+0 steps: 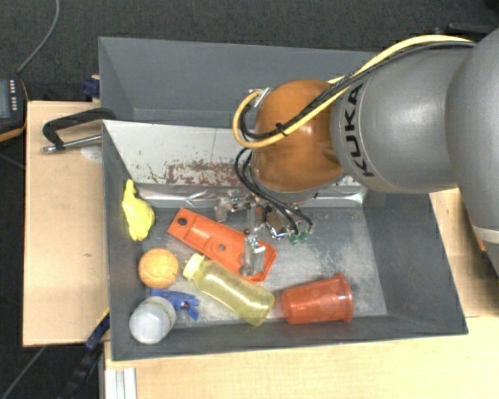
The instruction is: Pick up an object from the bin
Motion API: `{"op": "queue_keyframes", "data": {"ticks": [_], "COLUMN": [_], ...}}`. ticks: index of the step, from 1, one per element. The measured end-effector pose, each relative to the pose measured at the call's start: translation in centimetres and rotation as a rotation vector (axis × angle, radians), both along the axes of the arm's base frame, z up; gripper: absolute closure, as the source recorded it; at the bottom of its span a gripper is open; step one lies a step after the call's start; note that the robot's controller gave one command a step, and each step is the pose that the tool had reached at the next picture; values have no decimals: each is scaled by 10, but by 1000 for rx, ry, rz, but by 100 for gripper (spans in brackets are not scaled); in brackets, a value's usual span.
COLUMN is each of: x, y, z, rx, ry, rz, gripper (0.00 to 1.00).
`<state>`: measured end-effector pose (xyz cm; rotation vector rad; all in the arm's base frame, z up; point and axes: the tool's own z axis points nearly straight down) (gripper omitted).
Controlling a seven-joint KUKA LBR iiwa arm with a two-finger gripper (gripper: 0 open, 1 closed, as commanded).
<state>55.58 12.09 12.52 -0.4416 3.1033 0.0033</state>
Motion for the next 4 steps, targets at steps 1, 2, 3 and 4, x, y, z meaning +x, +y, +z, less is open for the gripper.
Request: {"op": "queue_keyframes", "data": {"ticks": [1,2,3,4], "x": [7,20,20,19], "y": [0,-46,-46,-46], "z": [-35,-53,-53,-54], "rx": [-1,3,3,3], "ry": [4,-4,-3,-3], "rz": [93,-136,-136,-136], "gripper": [0,100,0,0]}}
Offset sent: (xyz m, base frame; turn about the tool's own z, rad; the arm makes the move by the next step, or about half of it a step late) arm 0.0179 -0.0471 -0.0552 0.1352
